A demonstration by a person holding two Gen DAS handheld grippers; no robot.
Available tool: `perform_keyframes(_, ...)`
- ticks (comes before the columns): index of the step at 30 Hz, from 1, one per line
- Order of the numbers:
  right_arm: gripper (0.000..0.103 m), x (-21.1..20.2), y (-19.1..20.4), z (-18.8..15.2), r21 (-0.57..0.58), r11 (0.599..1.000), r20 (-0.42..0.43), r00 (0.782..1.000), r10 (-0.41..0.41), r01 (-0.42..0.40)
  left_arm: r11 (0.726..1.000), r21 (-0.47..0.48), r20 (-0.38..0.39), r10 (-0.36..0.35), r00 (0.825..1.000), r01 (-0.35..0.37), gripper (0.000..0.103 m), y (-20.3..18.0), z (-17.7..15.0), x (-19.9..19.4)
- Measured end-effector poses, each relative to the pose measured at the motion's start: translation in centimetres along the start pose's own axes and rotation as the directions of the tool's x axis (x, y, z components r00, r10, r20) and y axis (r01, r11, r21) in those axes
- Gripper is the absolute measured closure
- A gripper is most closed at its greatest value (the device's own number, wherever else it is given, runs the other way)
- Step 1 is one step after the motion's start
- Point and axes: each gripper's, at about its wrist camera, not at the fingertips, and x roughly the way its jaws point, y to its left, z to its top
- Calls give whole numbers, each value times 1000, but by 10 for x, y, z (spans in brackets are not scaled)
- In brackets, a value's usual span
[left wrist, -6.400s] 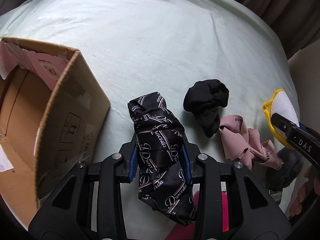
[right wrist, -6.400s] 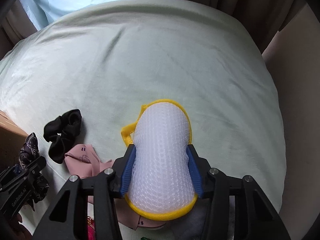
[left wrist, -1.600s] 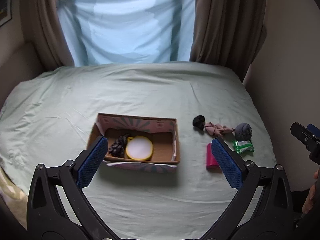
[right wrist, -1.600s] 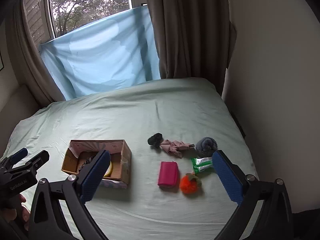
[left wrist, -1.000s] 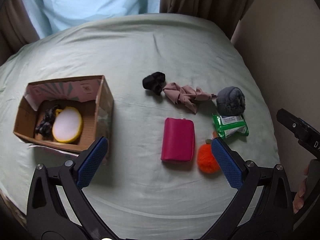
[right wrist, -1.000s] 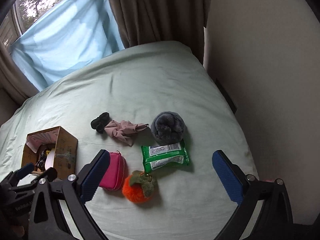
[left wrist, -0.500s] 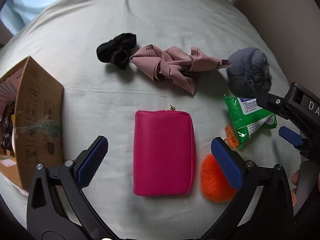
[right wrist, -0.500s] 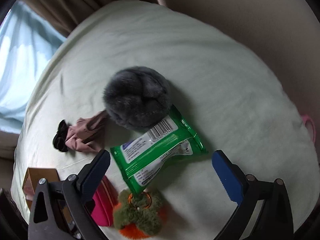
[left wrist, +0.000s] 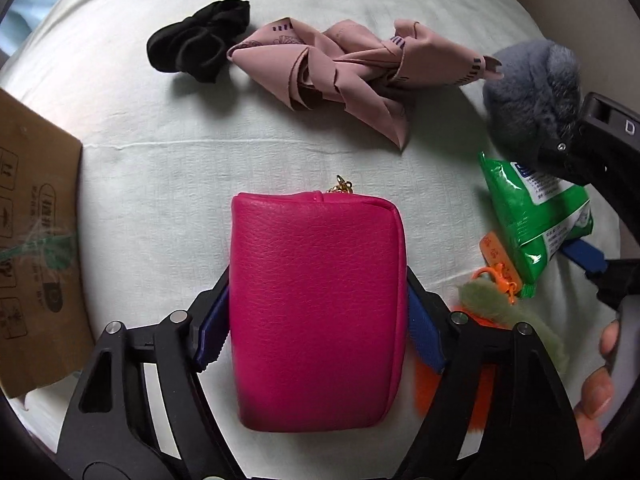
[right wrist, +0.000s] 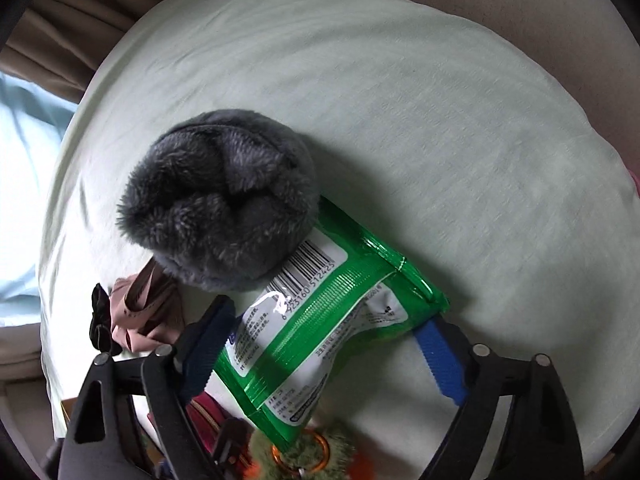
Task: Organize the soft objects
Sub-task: 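Grasp the pink pouch with the left tool while the right tool grasps the green wipes pack, then carry the pink pouch and green wipes pack over the box with both tools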
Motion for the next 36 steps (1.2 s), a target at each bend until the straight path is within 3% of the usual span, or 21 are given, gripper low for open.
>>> perform_keyframes(7, 45, -7, -5, -2, -35, 999, 11, 1000, 1, -1, 1000, 23, 7, -11, 1000, 11, 42, -7, -1, -1)
perform_keyframes(12, 54, -16, -13, -4, -56, 998, 26, 999, 32, -30, 999, 15, 10, -36, 999, 35, 51, -6, -1, -5)
perform_keyframes(26, 56, -69, -32, -29, -88, 993, 92, 992, 92, -84, 998, 3, 84, -56, 995, 56, 57, -2, 1, -67)
perform_keyframes(36, 56, -167, -22, -45, -188, 974, 175, 972, 159, -126, 997, -10, 227, -69, 971, 73, 57, -7, -14, -169)
